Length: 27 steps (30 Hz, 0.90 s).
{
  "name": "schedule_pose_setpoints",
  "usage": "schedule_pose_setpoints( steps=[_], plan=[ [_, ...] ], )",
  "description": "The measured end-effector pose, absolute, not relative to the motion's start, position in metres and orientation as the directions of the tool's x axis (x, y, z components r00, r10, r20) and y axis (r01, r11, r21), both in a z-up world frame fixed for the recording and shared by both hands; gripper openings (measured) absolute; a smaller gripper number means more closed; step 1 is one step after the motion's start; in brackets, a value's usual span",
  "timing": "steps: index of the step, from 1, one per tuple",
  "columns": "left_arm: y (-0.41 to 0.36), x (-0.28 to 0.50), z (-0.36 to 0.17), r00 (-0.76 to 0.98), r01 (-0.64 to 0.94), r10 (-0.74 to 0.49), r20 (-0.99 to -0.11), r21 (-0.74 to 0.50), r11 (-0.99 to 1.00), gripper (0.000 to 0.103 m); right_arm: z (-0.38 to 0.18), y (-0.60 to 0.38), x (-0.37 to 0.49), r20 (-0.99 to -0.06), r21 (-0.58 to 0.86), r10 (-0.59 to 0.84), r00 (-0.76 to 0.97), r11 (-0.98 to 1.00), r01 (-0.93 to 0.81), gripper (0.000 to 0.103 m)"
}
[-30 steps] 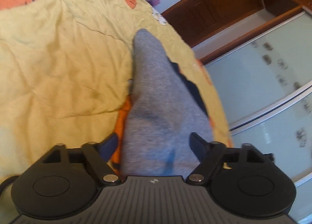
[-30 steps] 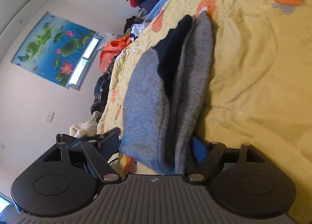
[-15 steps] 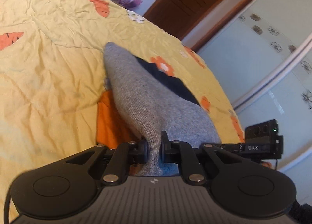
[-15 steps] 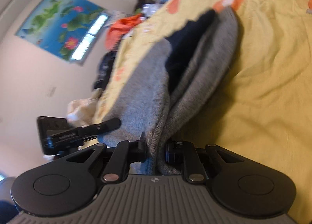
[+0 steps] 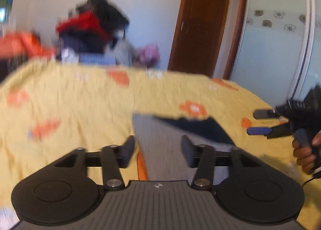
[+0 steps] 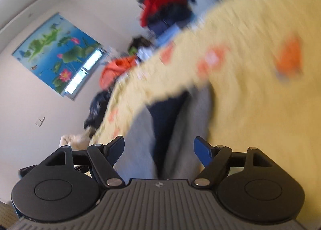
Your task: Fold small clothes
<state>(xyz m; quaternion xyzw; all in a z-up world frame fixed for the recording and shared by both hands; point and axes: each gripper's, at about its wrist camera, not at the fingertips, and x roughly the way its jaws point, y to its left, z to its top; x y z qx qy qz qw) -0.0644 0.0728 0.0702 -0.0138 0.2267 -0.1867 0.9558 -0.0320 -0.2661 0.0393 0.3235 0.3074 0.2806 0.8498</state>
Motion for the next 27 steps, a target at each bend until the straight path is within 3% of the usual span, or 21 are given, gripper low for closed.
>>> schedule_pose_setpoints(
  steps=[2,3,6,7,9,11,16,19,23,24,27],
  plan=[
    [0.038,-0.049,0.063,0.823,0.396,-0.37,-0.43,-0.032,0.918,0.063,0.045,-0.24,-0.006,-0.333,0.712,0.681,0.652,0.635,-0.3,0.089],
    [0.021,-0.041,0.054,0.81,0.42,-0.373,-0.453,0.004,0.907,0.063,0.041,-0.23,0.009,-0.345,0.715,0.691,0.635,0.632,-0.299,0.103],
    [-0.022,-0.012,0.013,0.759,0.434,-0.299,-0.579,0.107,0.894,0.063,0.017,-0.197,0.052,-0.505,0.642,0.644,0.575,0.725,-0.248,0.1],
    [-0.027,-0.01,0.002,0.768,0.425,-0.293,-0.57,0.111,0.898,0.063,0.006,-0.187,0.061,-0.584,0.561,0.581,0.567,0.794,-0.237,0.094],
    [-0.026,-0.005,-0.003,0.761,0.42,-0.316,-0.567,0.058,0.906,0.063,0.0,-0.183,0.064,-0.578,0.458,0.543,0.61,0.834,-0.309,0.088],
    [-0.024,0.004,-0.004,0.737,0.421,-0.345,-0.581,-0.003,0.907,0.063,0.002,-0.185,0.069,-0.579,0.487,0.549,0.603,0.826,-0.284,0.089],
    [-0.027,0.009,-0.005,0.737,0.429,-0.345,-0.581,0.008,0.903,0.063,0.008,-0.172,0.066,-0.608,0.414,0.509,0.609,0.858,-0.303,0.089],
    [-0.027,0.004,-0.005,0.744,0.42,-0.341,-0.575,0.005,0.907,0.063,0.022,-0.177,0.048,-0.576,0.461,0.477,0.664,0.86,-0.217,0.088],
    [-0.029,0.001,-0.007,0.756,0.41,-0.331,-0.565,0.015,0.912,0.063,0.042,-0.175,0.018,-0.467,0.548,0.57,0.676,0.786,-0.285,0.095],
    [-0.029,0.001,-0.007,0.756,0.41,-0.33,-0.566,0.017,0.912,0.063,0.039,-0.172,0.016,-0.466,0.58,0.603,0.647,0.761,-0.291,0.1],
    [-0.028,0.0,-0.007,0.758,0.412,-0.332,-0.562,0.017,0.911,0.063,0.013,-0.168,0.03,-0.556,0.594,0.599,0.577,0.771,-0.228,0.096]
  ],
)
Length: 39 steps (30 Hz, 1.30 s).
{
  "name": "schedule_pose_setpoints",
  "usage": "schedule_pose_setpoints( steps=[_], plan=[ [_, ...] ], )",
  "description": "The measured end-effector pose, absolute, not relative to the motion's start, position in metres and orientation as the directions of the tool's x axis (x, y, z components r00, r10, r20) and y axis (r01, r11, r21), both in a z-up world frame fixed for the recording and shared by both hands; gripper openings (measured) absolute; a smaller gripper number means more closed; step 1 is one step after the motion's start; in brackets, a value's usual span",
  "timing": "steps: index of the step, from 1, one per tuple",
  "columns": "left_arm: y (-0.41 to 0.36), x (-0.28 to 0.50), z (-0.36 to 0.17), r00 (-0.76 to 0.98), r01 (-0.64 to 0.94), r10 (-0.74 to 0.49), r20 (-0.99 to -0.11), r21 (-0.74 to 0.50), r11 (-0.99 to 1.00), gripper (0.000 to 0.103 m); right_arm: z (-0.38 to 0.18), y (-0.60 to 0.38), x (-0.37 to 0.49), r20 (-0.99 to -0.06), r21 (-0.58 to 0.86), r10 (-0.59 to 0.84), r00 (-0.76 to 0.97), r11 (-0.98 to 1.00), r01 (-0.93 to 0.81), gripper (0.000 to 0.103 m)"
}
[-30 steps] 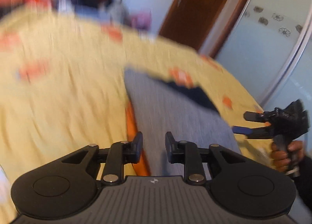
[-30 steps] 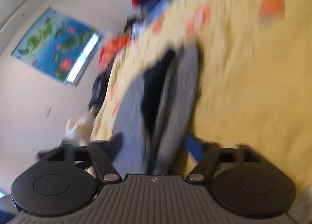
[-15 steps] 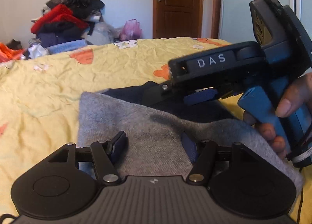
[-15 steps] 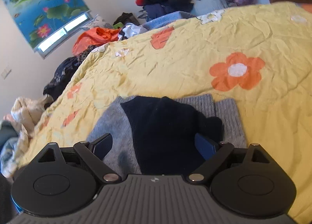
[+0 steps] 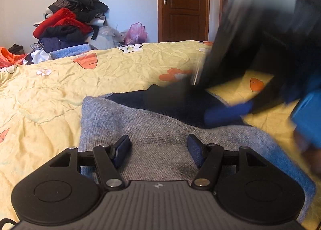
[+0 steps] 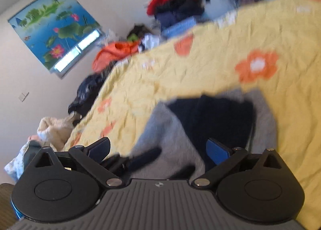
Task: Fold small clothes
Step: 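Lower the bundle onto the bedspread and open both tools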
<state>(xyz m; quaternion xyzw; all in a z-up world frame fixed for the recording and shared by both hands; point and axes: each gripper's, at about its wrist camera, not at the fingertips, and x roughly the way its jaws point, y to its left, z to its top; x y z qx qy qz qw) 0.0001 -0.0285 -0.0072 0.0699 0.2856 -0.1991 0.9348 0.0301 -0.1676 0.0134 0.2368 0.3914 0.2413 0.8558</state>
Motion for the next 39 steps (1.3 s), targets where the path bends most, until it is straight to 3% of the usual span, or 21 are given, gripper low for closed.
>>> schedule_pose_setpoints(
  steps=[4,7,11,14,19,21,22,23,26,28,30,31,33,35,36,37,39],
  plan=[
    [-0.033,-0.001,-0.01,0.767,0.401,-0.32,-0.556,0.026,0.916,0.064,0.003,-0.18,0.046,-0.495,0.635,0.621,0.608,0.736,-0.235,0.092],
    [-0.041,0.005,-0.009,0.773,0.386,-0.297,-0.56,0.046,0.921,0.065,0.003,-0.169,0.057,-0.554,0.521,0.546,0.629,0.816,-0.249,0.083],
    [-0.036,-0.009,0.001,0.778,0.385,-0.296,-0.554,0.049,0.922,0.065,0.013,-0.163,0.05,-0.579,0.51,0.512,0.634,0.835,-0.209,0.084],
    [-0.012,-0.045,0.011,0.798,0.396,-0.327,-0.507,0.031,0.918,0.064,0.03,-0.172,0.01,-0.533,0.515,0.517,0.669,0.826,-0.229,0.091],
    [0.022,-0.1,0.007,0.838,0.355,-0.255,-0.483,0.128,0.926,0.065,0.037,-0.194,-0.052,-0.49,0.447,0.448,0.748,0.866,-0.226,0.091],
    [0.03,-0.113,0.002,0.822,0.361,-0.254,-0.51,0.123,0.924,0.065,0.025,-0.199,-0.059,-0.531,0.455,0.447,0.72,0.867,-0.202,0.084],
    [0.033,-0.117,-0.001,0.802,0.373,-0.263,-0.536,0.106,0.922,0.064,0.017,-0.199,-0.059,-0.556,0.463,0.46,0.692,0.863,-0.201,0.076],
    [0.036,-0.116,-0.004,0.779,0.39,-0.279,-0.562,0.086,0.917,0.064,0.008,-0.196,-0.06,-0.577,0.471,0.481,0.66,0.856,-0.213,0.059],
    [0.048,-0.111,-0.011,0.738,0.381,-0.304,-0.602,0.0,0.925,0.064,-0.004,-0.184,-0.074,-0.599,0.362,0.445,0.666,0.892,-0.27,0.028],
    [0.061,-0.1,-0.01,0.703,0.365,-0.332,-0.629,-0.083,0.927,0.064,-0.008,-0.192,-0.08,-0.59,0.387,0.463,0.661,0.881,-0.271,0.026],
    [0.064,-0.099,-0.009,0.706,0.374,-0.329,-0.627,-0.065,0.925,0.065,-0.009,-0.198,-0.086,-0.576,0.403,0.474,0.666,0.874,-0.273,0.025],
    [0.064,-0.1,-0.009,0.706,0.371,-0.325,-0.629,-0.062,0.927,0.065,-0.008,-0.196,-0.089,-0.577,0.379,0.461,0.674,0.882,-0.279,0.026],
    [0.059,-0.106,-0.005,0.711,0.347,-0.298,-0.637,-0.051,0.936,0.065,-0.002,-0.19,-0.096,-0.588,0.333,0.421,0.691,0.904,-0.268,0.037],
    [0.056,-0.117,0.005,0.72,0.318,-0.288,-0.631,-0.07,0.946,0.064,0.006,-0.185,-0.107,-0.608,0.321,0.384,0.695,0.92,-0.227,0.081],
    [0.057,-0.123,0.008,0.719,0.316,-0.306,-0.624,-0.099,0.944,0.066,0.01,-0.184,-0.116,-0.596,0.32,0.376,0.71,0.921,-0.22,0.09],
    [0.055,-0.13,0.01,0.716,0.321,-0.331,-0.614,-0.13,0.938,0.074,0.013,-0.182,-0.127,-0.58,0.31,0.363,0.729,0.926,-0.215,0.101],
    [0.048,-0.142,0.009,0.728,0.31,-0.331,-0.6,-0.144,0.94,0.083,0.009,-0.176,-0.144,-0.583,0.274,0.328,0.744,0.941,-0.2,0.102]
  ],
)
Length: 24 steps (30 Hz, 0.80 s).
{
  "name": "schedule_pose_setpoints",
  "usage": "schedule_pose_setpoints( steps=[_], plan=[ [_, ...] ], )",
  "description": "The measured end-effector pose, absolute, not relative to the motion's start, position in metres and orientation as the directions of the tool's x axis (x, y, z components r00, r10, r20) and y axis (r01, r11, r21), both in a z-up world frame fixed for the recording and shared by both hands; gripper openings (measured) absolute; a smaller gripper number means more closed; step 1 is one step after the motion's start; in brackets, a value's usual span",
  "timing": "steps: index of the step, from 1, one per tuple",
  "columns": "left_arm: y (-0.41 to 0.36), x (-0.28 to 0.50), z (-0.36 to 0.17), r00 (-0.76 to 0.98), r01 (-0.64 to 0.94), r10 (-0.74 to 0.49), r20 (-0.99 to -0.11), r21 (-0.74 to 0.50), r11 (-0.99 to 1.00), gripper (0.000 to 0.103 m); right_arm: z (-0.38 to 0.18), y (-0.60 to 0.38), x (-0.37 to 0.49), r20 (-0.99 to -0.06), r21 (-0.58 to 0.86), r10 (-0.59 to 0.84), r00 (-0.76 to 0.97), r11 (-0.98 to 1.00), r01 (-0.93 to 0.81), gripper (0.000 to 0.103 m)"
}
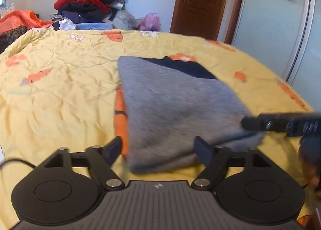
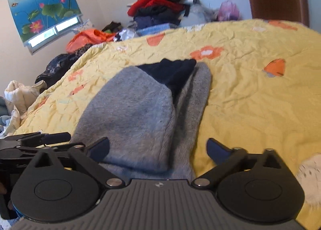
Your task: Fold small clothes
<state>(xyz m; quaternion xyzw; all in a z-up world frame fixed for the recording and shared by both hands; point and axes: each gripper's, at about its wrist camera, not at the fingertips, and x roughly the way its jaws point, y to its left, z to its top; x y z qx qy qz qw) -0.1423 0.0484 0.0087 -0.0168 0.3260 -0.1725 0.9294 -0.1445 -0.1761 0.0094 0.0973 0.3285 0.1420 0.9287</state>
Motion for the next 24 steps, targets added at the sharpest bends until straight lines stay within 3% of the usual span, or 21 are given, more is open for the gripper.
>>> schedule_pose_setpoints(
  steps=[2,6,12,18,21,24],
  plan=[
    [0.036,-0.148,-0.001,0.721,0.294,-0.298,-0.625,-0.113,0.949,0.084,-0.008,-0.167,-0.154,-0.64,0.226,0.285,0.714,0.957,-0.179,0.103],
    [0.017,-0.162,-0.012,0.737,0.267,-0.212,-0.641,-0.012,0.964,0.086,-0.014,-0.151,-0.184,-0.625,0.07,0.198,0.755,0.978,-0.199,0.102],
    [0.018,-0.17,-0.018,0.749,0.248,-0.19,-0.634,0.002,0.969,0.103,-0.001,-0.164,-0.185,-0.659,0.043,0.055,0.75,0.998,-0.036,0.103],
    [0.02,-0.17,-0.018,0.747,0.208,-0.156,-0.647,0.003,0.978,0.103,-0.013,-0.166,-0.159,-0.708,0.058,-0.004,0.707,0.996,0.064,0.103],
    [0.021,-0.17,-0.018,0.746,0.206,-0.155,-0.647,0.003,0.979,0.103,-0.022,-0.151,-0.16,-0.668,-0.022,-0.054,0.742,0.998,0.053,0.103],
    [0.019,-0.159,-0.015,0.729,0.191,-0.139,-0.67,0.003,0.982,0.103,-0.022,-0.147,-0.163,-0.669,-0.01,-0.046,0.742,0.999,0.053,0.103]
  ],
)
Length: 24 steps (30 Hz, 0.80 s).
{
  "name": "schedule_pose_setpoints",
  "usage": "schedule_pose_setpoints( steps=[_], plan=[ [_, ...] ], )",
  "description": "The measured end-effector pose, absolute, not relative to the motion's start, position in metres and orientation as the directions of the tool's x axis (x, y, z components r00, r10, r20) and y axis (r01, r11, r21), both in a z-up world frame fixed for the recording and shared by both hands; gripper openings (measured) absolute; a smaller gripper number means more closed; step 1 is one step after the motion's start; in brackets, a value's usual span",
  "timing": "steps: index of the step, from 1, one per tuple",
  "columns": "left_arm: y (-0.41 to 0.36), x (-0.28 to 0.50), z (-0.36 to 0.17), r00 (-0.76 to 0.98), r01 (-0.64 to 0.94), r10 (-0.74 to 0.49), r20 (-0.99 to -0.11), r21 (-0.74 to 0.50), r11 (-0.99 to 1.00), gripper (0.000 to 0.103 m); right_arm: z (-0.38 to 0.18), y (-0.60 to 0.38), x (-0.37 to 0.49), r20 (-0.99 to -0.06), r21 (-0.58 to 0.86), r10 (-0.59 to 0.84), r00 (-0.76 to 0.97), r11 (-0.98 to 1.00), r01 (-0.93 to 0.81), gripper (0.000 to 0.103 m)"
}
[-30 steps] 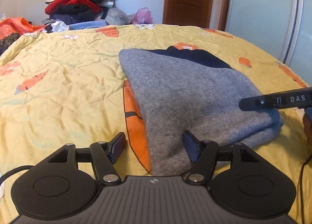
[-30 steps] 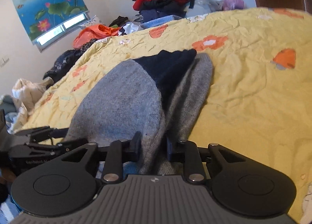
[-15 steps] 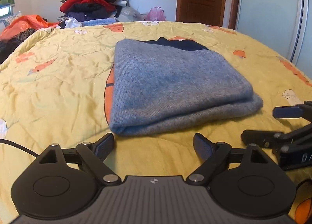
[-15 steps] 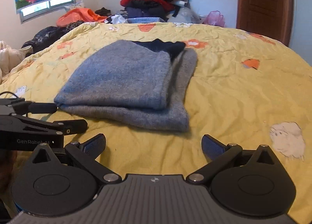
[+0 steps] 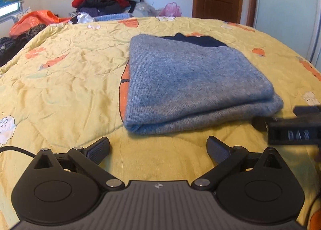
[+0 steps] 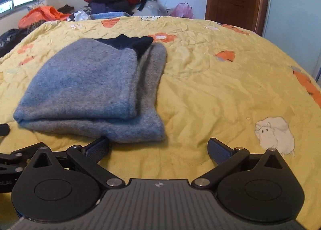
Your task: Fold small clothes
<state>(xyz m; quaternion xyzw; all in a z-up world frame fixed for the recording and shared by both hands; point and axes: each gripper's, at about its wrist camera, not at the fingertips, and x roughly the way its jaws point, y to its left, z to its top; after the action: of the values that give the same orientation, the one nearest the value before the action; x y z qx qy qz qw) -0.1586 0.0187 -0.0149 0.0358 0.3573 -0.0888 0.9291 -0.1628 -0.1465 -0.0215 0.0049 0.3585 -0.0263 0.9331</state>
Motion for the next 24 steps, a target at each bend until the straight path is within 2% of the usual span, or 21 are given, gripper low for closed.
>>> schedule_pose_setpoints(
  steps=[6,10,24],
  plan=[
    [0.013,-0.151,-0.018,0.753,0.165,-0.123,-0.646,0.005,0.986,0.103,-0.018,-0.142,-0.166,-0.69,-0.013,-0.033,0.723,0.999,0.032,0.103],
    [0.015,-0.155,-0.019,0.758,0.17,-0.13,-0.639,0.0,0.985,0.103,-0.024,-0.145,-0.166,-0.641,-0.01,-0.002,0.768,1.0,-0.006,0.103],
    [0.014,-0.16,-0.019,0.764,0.163,-0.124,-0.633,0.003,0.987,0.103,-0.025,-0.143,-0.164,-0.633,-0.013,-0.025,0.774,1.0,0.021,0.103]
  ],
)
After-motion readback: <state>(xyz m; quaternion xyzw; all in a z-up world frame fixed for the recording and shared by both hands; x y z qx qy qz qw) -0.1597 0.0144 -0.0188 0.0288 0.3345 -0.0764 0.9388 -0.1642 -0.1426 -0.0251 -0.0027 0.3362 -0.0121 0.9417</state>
